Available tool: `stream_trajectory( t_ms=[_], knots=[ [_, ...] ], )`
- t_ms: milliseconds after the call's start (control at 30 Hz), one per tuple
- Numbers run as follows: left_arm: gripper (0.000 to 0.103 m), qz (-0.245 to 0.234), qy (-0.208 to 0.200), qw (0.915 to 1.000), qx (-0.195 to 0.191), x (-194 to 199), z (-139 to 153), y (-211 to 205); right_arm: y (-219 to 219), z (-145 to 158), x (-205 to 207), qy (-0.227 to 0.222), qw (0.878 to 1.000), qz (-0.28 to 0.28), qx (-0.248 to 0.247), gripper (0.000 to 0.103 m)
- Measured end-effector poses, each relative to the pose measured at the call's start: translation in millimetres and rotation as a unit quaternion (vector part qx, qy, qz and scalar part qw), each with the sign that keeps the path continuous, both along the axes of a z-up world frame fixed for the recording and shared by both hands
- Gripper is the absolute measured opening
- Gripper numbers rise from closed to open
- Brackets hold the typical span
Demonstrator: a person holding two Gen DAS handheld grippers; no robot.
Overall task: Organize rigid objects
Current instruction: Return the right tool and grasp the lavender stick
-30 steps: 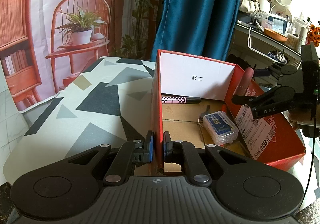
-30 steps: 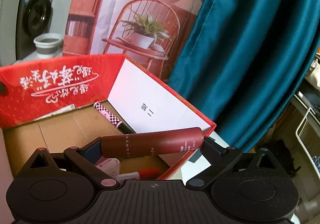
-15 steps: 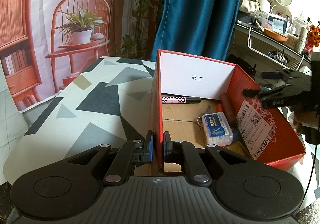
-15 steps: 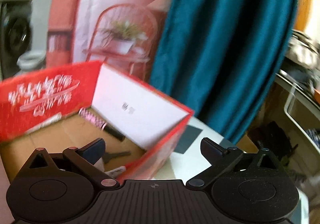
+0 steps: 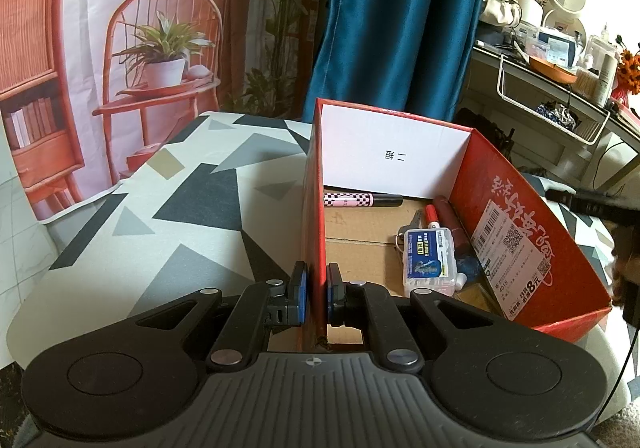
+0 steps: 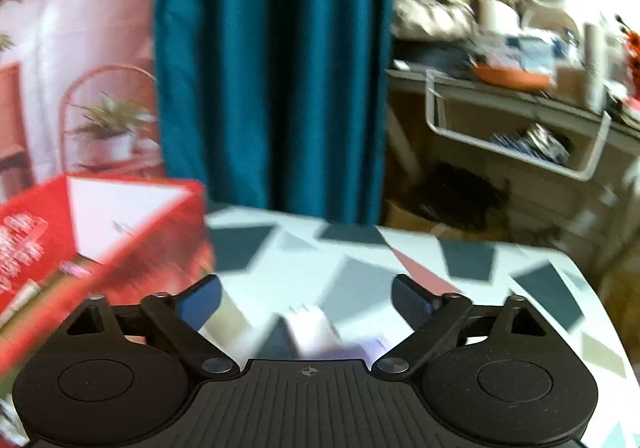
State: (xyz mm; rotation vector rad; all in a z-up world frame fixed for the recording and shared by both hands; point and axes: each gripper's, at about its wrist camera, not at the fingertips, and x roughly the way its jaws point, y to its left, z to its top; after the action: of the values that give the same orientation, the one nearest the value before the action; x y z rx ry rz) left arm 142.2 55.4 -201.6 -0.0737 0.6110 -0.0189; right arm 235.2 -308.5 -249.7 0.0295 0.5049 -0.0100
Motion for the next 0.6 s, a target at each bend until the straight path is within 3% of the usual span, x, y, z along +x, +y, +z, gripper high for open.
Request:
stream_trajectory(
  t_ms=[167,267,300,333,400,500,600],
  knots=[
    [0.010,0.000,0.001,1.0000,0.001,0,0,1,-10,-28,1,0.041,0.999,-0.012,-0.005,0.068],
    [0.010,0.000,0.001,1.0000,0.002,1,0,1,-2,-41,4,0.063,0.998,-0.009,-0.006,0.068],
    [0.010,-0.001,0.001,1.0000,0.002,1,0,1,0,-45,8,0.069,0.998,-0.003,-0.010,0.075],
    [0.010,-0.001,0.001,1.0000,0.002,1,0,1,4,-47,9,0.074,0.997,0.004,-0.013,0.091],
    [0.010,-0.001,0.001,1.0000,0.004,1,0,1,9,-49,12,0.070,0.997,0.026,-0.035,0.103],
    [0.010,-0.002,0.004,1.0000,0.008,1,-1,0,11,-52,21,0.081,0.992,0.050,-0.079,0.103],
    [0.010,0.000,0.007,0.9999,0.010,2,-1,-1,4,-56,30,0.099,0.989,0.065,-0.083,0.103]
  ],
)
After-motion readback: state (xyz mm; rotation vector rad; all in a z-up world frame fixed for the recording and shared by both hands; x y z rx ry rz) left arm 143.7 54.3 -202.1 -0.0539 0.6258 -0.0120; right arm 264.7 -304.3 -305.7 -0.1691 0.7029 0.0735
